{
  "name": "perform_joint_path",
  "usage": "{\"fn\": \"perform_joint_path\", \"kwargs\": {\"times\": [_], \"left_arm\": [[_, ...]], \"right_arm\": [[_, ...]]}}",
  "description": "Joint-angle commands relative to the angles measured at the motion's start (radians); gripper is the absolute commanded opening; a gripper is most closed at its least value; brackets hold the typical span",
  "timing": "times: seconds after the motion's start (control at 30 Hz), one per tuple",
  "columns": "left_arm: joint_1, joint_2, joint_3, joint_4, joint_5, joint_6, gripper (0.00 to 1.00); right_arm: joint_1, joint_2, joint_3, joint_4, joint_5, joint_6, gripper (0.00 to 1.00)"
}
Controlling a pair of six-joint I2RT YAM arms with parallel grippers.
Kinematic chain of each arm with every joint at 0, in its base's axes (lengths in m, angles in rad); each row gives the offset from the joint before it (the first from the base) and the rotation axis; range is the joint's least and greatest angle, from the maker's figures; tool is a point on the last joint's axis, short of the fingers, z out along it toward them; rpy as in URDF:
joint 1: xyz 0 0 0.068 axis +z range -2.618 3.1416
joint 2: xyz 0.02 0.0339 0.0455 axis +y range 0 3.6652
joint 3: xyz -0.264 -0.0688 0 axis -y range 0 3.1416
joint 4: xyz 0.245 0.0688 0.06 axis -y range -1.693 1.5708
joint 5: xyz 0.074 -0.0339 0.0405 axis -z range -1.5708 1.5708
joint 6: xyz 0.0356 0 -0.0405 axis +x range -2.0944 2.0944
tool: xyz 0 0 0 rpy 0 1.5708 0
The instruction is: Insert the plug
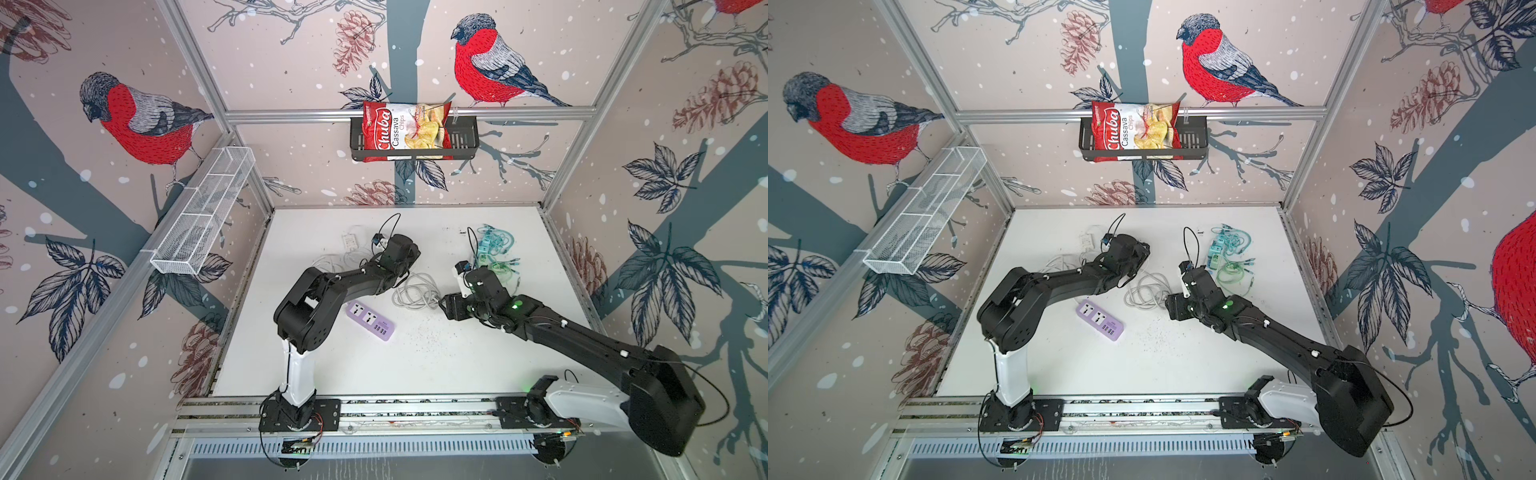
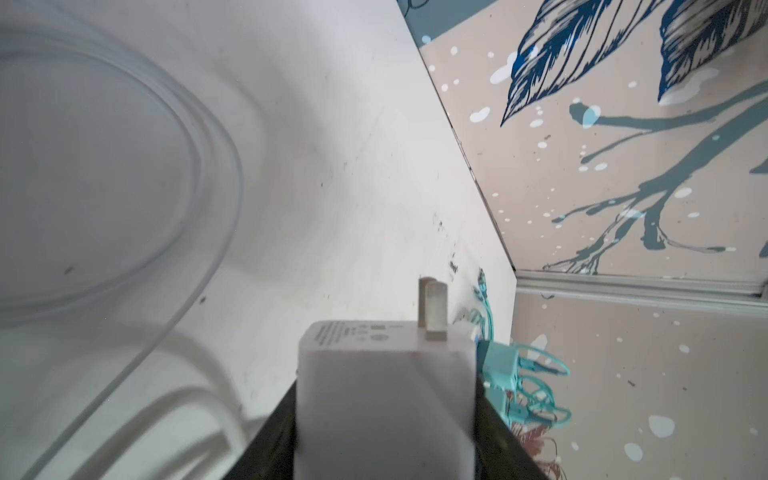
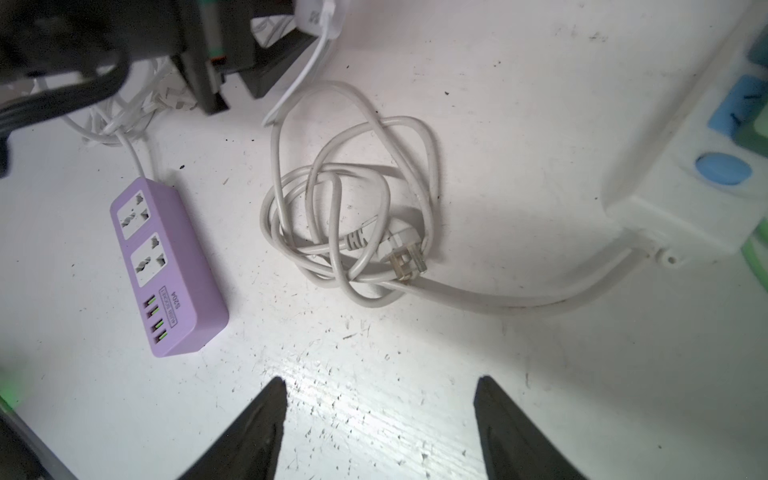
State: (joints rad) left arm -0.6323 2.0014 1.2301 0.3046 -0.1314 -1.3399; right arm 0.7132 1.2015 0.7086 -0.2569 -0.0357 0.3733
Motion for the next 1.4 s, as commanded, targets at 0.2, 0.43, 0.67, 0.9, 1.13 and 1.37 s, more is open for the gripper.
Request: {"fn": "perform_joint_path", "kwargs": {"times": [0.2,0.43,0.67,0.9,1.13,1.37], "left_arm": [[0.026,0.118,0.055,0.027,0.020,-0.074,0.13],[0.028,0.128,0.048,0.021,0.031,-0.071,0.43],[0.031,0.117,0.024,0.033,0.044,-0.063,0.57],[0.032,0.109,0.027,0.034,0.049,-0.042,0.66],[0.033,0.046,0.040,-0.034,0.067,0.079,0.67],[0.060,-0.047,0.126,-0.277,0.075,0.495,0.66]], "right_arm": [[0.001,-0.004,0.008,-0.002,-0.015,0.038,0.73],[0.002,0.020,0.015,0.011,-0.013,0.048,0.72],[0.005,0.027,0.011,0.014,-0.007,0.055,0.73],[0.006,0.015,0.009,0.010,-0.004,0.052,0.73],[0.006,0.003,-0.002,0.007,0.003,0.053,0.73],[-0.001,-0.049,-0.038,0.028,0.009,0.061,0.74]]}}
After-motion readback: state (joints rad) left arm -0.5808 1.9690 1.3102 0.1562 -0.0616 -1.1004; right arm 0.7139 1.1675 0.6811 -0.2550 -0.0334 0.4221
